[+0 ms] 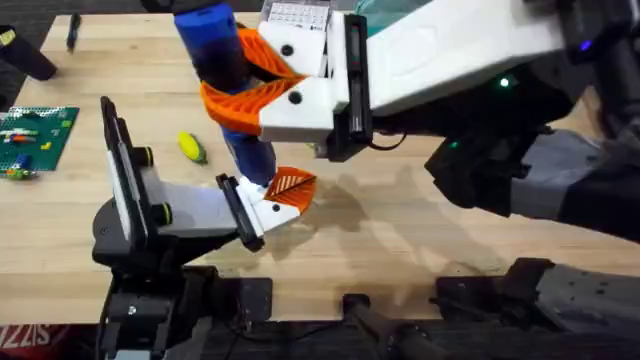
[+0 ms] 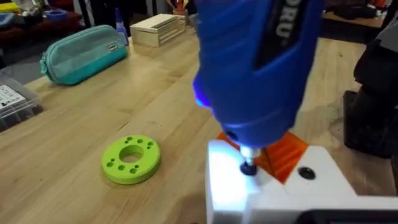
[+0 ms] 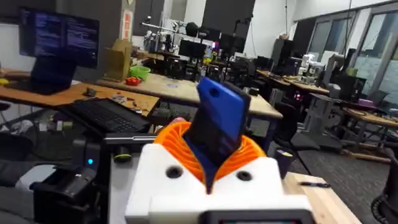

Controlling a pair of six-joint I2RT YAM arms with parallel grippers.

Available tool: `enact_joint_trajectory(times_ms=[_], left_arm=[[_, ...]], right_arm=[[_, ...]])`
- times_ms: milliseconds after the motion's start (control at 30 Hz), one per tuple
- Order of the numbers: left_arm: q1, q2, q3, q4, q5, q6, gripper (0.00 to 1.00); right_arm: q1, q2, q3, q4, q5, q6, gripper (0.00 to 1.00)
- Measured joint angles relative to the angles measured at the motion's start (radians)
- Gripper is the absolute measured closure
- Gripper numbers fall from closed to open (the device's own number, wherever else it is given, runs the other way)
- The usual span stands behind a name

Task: Pick up the gripper from the table and insert it into the empty holder that is missing its gripper. Then pick up a screw, insert it into the mounting hole, and use the screwdriver to tighten it. Finally, clean up the table by picking up the vegetable and placing it into the bucket.

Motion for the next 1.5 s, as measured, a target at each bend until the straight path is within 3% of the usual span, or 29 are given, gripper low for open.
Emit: enact_joint_trajectory(times_ms=[300, 533, 700, 900, 1133, 1333, 1500], left_arm=[[0.000, 0.000, 0.000, 0.000, 0.000, 0.000, 0.983], [0.000, 0.000, 0.000, 0.000, 0.000, 0.000, 0.983], [0.000, 0.000, 0.000, 0.000, 0.000, 0.000, 0.983], [0.000, 0.000, 0.000, 0.000, 0.000, 0.000, 0.983], [0.000, 0.000, 0.000, 0.000, 0.000, 0.000, 0.983], [0.000, 0.000, 0.000, 0.000, 0.000, 0.000, 0.983], [0.000, 0.000, 0.000, 0.000, 0.000, 0.000, 0.983]], right_arm=[[0.000, 0.000, 0.000, -0.006, 0.010, 0.000, 0.992], [0.000, 0.016, -0.001, 0.263, 0.016, 0.001, 0.992], [0.000, 0.011, 0.032, 0.235, 0.023, 0.004, 0.992], [-0.025, 0.011, 0.136, -0.085, -0.034, -0.104, 0.992], [-0.174, 0.011, 0.241, -0.696, -0.043, -0.480, 0.993], [-0.309, 0.013, 0.256, -1.073, 0.138, -0.853, 0.993], [-0.351, 0.060, 0.256, -1.174, 0.384, -1.154, 0.993]])
